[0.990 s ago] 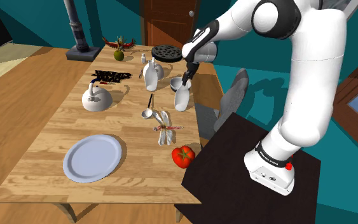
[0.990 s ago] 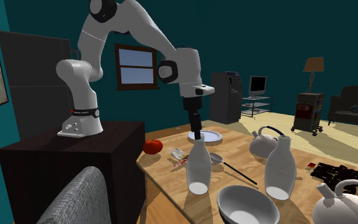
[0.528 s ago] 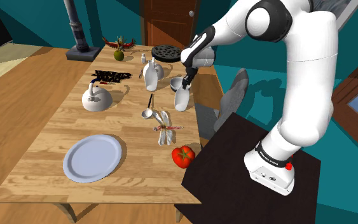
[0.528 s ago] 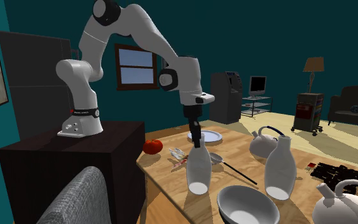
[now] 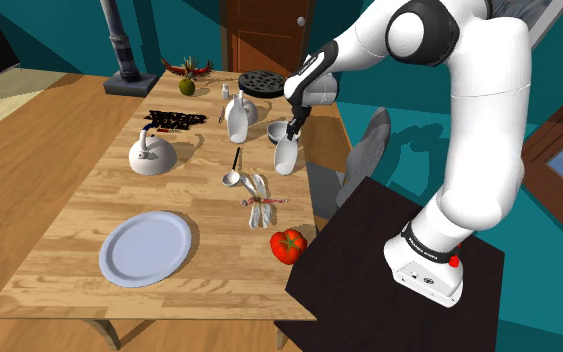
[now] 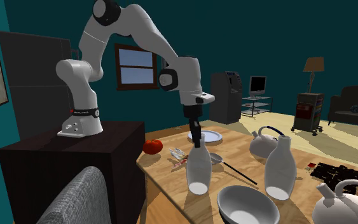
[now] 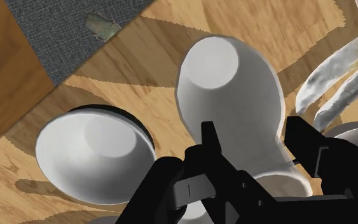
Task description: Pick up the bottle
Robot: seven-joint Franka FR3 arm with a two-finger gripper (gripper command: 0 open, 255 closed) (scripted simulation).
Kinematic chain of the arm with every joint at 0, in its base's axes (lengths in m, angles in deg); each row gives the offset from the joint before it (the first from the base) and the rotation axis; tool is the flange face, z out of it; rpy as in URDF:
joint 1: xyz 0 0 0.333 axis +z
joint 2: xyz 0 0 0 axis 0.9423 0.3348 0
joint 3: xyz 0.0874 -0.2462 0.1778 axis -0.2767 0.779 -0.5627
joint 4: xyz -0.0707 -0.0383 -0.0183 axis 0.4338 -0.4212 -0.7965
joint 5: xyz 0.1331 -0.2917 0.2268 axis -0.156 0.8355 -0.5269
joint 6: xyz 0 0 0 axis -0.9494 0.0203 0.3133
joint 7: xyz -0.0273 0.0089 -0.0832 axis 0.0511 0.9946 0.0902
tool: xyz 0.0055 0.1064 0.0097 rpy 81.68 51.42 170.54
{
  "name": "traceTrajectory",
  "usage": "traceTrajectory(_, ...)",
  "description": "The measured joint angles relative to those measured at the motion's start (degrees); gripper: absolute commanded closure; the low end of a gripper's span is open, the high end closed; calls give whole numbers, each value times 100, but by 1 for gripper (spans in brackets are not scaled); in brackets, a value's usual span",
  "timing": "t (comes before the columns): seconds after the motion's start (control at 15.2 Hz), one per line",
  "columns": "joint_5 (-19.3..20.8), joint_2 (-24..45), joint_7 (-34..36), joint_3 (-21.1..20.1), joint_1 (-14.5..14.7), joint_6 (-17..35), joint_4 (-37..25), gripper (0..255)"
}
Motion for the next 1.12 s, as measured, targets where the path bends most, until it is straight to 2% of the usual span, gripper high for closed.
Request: traceTrajectory(1.12, 429, -851, 346, 310, 231, -796, 45, 255)
